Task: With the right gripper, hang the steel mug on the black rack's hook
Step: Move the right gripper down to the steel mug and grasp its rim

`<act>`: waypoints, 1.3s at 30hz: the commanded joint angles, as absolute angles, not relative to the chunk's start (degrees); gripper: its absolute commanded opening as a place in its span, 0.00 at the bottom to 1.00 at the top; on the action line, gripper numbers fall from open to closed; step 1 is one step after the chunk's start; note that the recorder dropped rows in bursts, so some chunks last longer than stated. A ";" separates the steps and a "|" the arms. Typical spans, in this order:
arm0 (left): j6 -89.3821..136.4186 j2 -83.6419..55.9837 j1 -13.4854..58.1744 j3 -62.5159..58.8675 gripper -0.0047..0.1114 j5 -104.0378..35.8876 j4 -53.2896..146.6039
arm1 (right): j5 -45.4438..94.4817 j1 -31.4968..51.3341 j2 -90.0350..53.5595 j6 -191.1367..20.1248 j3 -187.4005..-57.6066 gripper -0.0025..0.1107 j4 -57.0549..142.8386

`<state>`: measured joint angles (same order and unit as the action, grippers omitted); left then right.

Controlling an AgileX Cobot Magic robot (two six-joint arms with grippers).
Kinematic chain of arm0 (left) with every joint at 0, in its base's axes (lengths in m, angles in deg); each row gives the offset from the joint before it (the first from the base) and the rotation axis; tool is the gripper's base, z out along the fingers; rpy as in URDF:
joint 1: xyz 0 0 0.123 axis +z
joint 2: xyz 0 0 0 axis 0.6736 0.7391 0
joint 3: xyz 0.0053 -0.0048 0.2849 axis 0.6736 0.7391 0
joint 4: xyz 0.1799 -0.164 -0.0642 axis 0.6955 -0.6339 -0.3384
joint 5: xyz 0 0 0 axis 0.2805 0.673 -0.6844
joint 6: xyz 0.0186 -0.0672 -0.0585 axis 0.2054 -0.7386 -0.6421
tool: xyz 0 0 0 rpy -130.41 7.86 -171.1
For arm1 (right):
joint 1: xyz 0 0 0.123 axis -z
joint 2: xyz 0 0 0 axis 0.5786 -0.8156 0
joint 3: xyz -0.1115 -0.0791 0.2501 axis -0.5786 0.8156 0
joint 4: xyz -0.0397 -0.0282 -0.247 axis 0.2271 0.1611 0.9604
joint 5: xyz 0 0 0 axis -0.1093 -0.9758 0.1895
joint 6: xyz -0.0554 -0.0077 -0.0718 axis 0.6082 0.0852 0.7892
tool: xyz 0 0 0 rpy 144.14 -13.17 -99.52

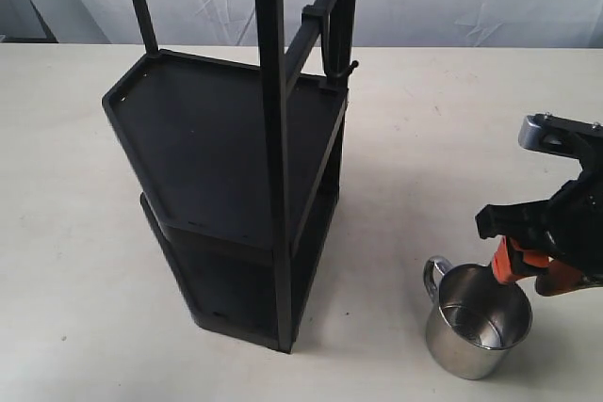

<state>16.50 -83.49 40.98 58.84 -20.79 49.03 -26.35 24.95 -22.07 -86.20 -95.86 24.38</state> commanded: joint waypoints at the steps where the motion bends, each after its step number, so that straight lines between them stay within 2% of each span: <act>1: 16.50 -83.64 41.11 58.87 0.05 -20.78 49.05 | -26.12 24.86 -22.60 -86.20 -95.61 0.49 25.02; 6: 16.50 -83.64 41.11 58.87 0.05 -20.78 49.05 | -25.87 24.86 -25.75 -86.20 -94.73 0.46 25.02; 11: 16.50 -83.64 41.11 58.87 0.05 -20.78 49.05 | -24.57 24.86 -26.16 -86.20 -93.16 0.27 25.75; 13: 16.50 -83.64 41.11 58.87 0.05 -20.78 49.05 | -24.57 24.86 -26.16 -86.20 -93.16 0.23 25.75; 29: 16.50 -83.64 41.11 58.87 0.05 -20.78 49.05 | -22.86 24.86 -26.28 -86.20 -92.76 0.22 25.75; 31: 16.50 -83.64 41.11 58.87 0.05 -20.78 49.05 | -22.93 24.86 -26.28 -86.20 -92.76 0.19 25.75; 34: 16.50 -83.64 41.11 58.87 0.05 -20.78 49.05 | -22.57 24.86 -26.28 -86.20 -92.76 0.01 25.75; 39: 16.50 -83.64 41.11 58.87 0.05 -20.78 49.05 | -21.36 24.86 -26.28 -85.77 -92.76 0.01 25.75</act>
<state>16.50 -83.49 40.98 58.84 -20.79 49.03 -22.08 24.86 -26.17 -86.20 -93.04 25.59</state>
